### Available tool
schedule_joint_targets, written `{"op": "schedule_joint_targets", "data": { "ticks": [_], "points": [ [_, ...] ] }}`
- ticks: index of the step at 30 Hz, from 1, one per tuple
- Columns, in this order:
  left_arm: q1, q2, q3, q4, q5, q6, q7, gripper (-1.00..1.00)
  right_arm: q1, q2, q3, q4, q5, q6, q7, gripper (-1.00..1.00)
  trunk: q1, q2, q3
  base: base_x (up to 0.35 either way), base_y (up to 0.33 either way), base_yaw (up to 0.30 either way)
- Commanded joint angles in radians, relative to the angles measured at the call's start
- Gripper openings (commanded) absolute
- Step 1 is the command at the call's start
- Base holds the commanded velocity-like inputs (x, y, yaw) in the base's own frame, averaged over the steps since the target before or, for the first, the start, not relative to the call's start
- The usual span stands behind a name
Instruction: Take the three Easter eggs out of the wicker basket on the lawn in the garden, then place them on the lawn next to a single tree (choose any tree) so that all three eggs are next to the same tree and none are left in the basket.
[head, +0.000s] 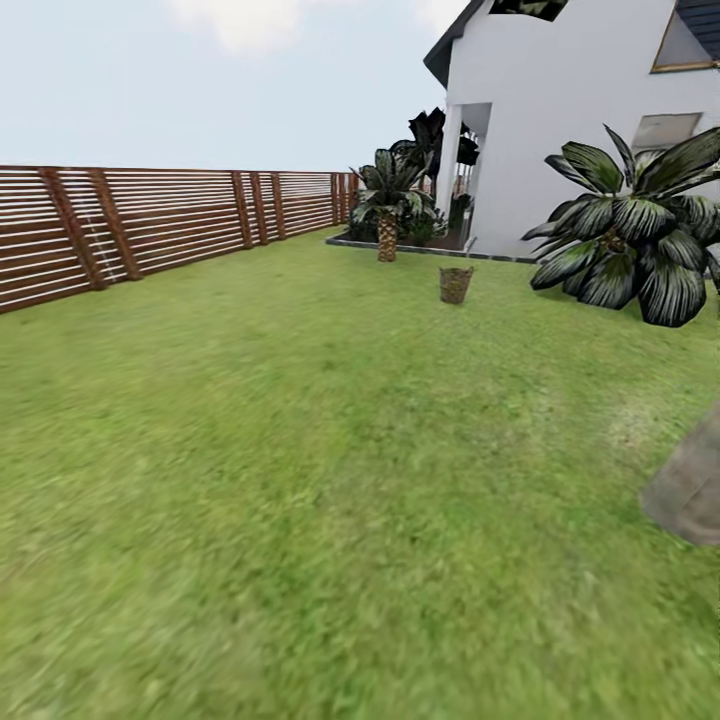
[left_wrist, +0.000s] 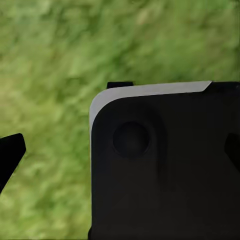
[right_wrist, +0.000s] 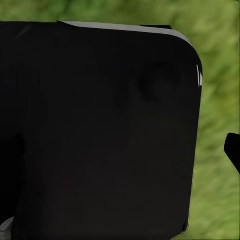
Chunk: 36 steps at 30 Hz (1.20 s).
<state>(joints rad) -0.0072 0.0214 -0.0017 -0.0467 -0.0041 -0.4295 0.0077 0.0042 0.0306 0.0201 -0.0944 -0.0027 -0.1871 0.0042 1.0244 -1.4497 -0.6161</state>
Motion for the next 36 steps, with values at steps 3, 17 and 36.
{"op": "schedule_joint_targets", "data": {
  "ticks": [3,17,36],
  "points": [
    [0.000,0.000,0.000,0.001,-0.001,-0.003,0.001,1.00,0.000,0.000,0.001,-0.001,0.000,-0.002,0.000,1.00,0.001,0.000,-0.001,0.330,0.109,-0.086],
    [0.000,0.000,0.000,0.001,-0.001,-0.003,0.001,1.00,0.000,0.000,0.001,-0.001,0.000,-0.002,0.000,1.00,0.001,0.000,-0.001,0.329,0.111,-0.104],
    [0.000,0.000,0.000,0.001,-0.001,-0.003,0.001,1.00,0.000,0.000,0.000,-0.001,0.000,-0.003,0.000,1.00,0.001,0.000,-0.001,0.325,0.117,-0.093]
  ]
}}
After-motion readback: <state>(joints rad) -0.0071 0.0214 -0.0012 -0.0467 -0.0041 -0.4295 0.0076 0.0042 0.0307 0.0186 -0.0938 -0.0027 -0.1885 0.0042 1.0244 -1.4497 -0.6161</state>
